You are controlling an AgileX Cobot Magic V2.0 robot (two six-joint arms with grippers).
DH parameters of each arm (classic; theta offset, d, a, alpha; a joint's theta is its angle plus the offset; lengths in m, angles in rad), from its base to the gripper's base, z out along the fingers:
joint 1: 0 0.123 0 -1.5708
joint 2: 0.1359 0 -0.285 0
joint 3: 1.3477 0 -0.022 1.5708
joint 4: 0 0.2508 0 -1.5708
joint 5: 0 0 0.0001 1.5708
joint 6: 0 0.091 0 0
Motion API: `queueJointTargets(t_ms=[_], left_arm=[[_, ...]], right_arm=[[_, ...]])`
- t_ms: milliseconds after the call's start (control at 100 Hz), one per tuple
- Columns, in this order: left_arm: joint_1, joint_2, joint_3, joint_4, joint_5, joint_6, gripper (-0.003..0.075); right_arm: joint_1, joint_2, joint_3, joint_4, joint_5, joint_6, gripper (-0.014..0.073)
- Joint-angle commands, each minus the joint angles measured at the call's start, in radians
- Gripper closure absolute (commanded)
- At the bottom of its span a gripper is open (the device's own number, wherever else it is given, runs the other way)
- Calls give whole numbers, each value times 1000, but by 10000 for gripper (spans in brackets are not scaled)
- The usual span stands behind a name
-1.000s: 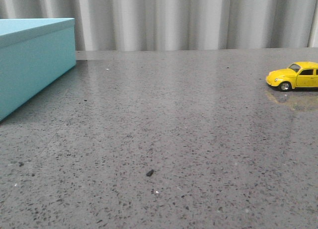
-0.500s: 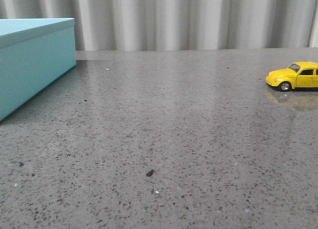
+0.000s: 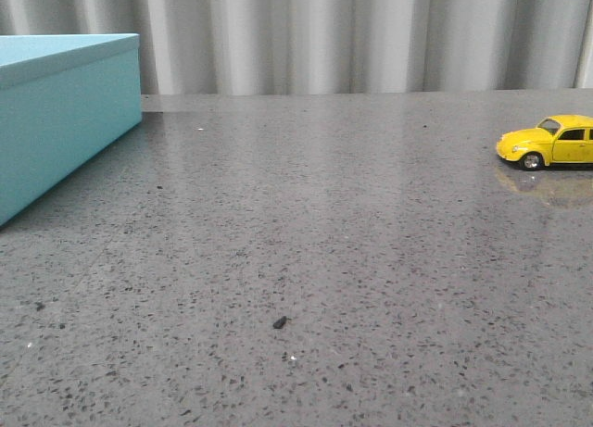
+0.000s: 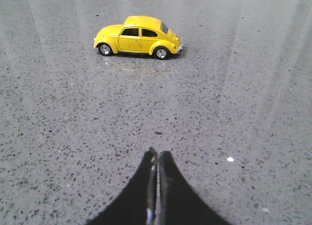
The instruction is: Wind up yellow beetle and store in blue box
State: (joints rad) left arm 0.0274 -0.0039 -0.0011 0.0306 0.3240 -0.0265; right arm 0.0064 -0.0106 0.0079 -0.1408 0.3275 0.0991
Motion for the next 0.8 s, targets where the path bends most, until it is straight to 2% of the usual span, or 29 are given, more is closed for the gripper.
queueJointTargets(t_ms=[0,300,440,660,790], left_arm=[[-2,-32,26,-1,-60,-12,741],[-2,-32,26,4,-60,-12,741],[-2,-32,26,71,-60,-12,741],[-2,-32,26,89,-62,-12,741],[-2,-32,26,89,-98,-12,741]], right_arm=[[-1,-19,23,-12,-11,-4,655],[-1,-19,23,-12,-12,-4,655],[-1,-19,23,-12,-12,-4,655],[-1,-19,23,-12,-12,-4,655],[-1,-19,23,-12,-12,-4,655]])
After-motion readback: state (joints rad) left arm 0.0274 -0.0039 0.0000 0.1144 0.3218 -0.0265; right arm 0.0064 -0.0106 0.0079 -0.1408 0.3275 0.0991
